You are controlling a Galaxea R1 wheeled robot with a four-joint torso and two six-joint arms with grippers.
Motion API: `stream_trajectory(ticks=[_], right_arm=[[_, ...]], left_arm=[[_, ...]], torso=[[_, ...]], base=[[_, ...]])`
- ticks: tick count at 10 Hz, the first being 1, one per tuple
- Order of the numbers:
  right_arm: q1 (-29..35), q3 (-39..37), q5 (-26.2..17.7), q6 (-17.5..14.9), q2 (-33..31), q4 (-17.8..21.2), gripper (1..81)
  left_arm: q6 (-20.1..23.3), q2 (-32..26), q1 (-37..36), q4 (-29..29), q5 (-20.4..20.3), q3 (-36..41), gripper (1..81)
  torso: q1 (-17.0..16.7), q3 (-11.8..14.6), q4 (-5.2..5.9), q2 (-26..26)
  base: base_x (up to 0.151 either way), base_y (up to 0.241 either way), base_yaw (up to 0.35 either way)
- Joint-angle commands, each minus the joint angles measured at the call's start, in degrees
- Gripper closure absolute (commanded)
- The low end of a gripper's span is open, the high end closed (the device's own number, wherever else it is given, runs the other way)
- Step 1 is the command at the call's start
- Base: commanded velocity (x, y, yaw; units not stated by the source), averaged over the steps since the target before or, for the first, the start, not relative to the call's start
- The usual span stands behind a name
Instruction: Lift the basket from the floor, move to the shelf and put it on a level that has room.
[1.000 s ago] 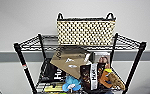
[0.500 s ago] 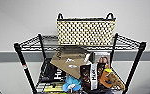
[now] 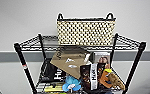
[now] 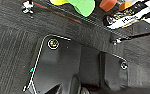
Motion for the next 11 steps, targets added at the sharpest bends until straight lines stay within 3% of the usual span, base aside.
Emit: stream_trajectory(ticks=[1,3,6,11], right_arm=[[-0.8,-6.3,-1.5,0.0,5.5,-4.9,1.0],[-2.8,-7.2,1.0,0.0,7.6,-5.6,1.0],[-3.4,-9.9,1.1,0.1,9.7,-7.6,1.0],[-5.0,-10.3,1.1,0.1,10.2,-7.8,1.0]], left_arm=[[0.3,5.2,-1.0,2.4,2.5,-8.0,1.0],[0.3,9.0,0.2,2.9,2.6,-11.6,1.0],[0.3,13.6,1.2,3.9,2.5,-17.7,1.0],[0.3,18.1,2.0,4.0,3.0,-25.4,1.0]], torso=[[0.0,0.0,0.00,0.0],[0.0,0.0,0.00,0.0],[0.0,0.0,0.00,0.0],[-0.1,0.0,0.00,-0.1]], base=[[0.000,0.000,0.000],[0.000,0.000,0.000],[0.000,0.000,0.000],[0.000,0.000,0.000]])
